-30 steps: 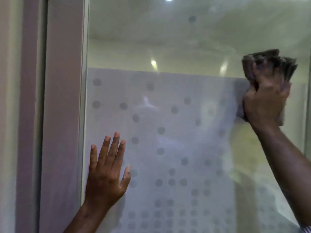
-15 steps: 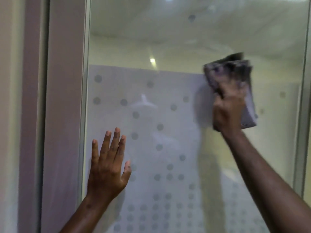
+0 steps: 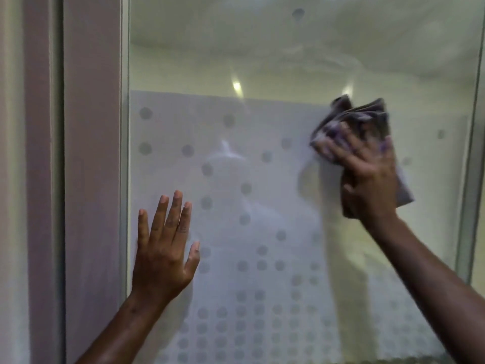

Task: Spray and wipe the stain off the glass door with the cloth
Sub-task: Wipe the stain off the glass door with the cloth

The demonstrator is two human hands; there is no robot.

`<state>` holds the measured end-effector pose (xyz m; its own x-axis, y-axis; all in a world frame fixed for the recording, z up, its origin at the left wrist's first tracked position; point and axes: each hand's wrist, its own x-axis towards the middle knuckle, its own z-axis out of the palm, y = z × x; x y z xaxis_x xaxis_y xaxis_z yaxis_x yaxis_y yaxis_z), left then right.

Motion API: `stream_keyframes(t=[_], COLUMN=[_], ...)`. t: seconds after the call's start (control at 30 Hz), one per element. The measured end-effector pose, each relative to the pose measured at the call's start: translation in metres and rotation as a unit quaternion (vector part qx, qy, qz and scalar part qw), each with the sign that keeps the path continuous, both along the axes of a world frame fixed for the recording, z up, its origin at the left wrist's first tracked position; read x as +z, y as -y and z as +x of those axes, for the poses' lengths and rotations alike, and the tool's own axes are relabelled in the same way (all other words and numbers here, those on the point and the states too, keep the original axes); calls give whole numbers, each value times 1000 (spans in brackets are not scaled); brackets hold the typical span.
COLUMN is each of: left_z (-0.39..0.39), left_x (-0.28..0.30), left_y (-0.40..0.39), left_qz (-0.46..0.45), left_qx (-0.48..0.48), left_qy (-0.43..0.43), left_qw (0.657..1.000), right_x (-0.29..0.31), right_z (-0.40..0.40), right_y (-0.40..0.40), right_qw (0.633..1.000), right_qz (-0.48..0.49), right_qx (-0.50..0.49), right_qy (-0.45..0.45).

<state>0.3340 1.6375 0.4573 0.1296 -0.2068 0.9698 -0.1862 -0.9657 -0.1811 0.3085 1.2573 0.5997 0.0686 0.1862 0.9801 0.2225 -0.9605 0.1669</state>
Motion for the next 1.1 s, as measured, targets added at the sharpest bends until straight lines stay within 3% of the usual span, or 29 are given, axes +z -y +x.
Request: stream_keyframes(t=[0.17, 0.27, 0.43, 0.6, 0.7, 0.8, 0.9, 0.97, 1.1], left_z=[0, 1, 2, 2, 3, 2, 2, 2, 3], left_x=[0, -1, -1, -1, -1, -1, 0, 0, 0], left_y=[1, 1, 2, 3, 2, 0, 0, 2, 4], left_qz=[-3, -4, -4, -9, -3, -2, -2, -3, -6], left_qx=[7, 3, 5, 1, 0, -4, -14, -14, -13], left_qy=[-4, -1, 4, 1, 9, 13, 15, 19, 22], left_qw=[1000, 1000, 1000, 1000, 1000, 1000, 1000, 1000, 1000], right_x=[26, 8, -2, -10, -22, -16, -7, -6, -13], right_z=[5, 1, -2, 7, 5, -3, -9, -7, 4], right_y=[139, 147, 70, 18, -21, -10, 32, 49, 42], right_qw=[973, 954, 974, 976, 979, 985, 997, 996, 990], right_qz=[229, 299, 227, 188, 157, 118, 45, 51, 133], right_qx=[11, 25, 21, 105, 133, 124, 7, -43, -19], right_qy=[-32, -6, 5, 30, 0, -35, -57, -66, -48])
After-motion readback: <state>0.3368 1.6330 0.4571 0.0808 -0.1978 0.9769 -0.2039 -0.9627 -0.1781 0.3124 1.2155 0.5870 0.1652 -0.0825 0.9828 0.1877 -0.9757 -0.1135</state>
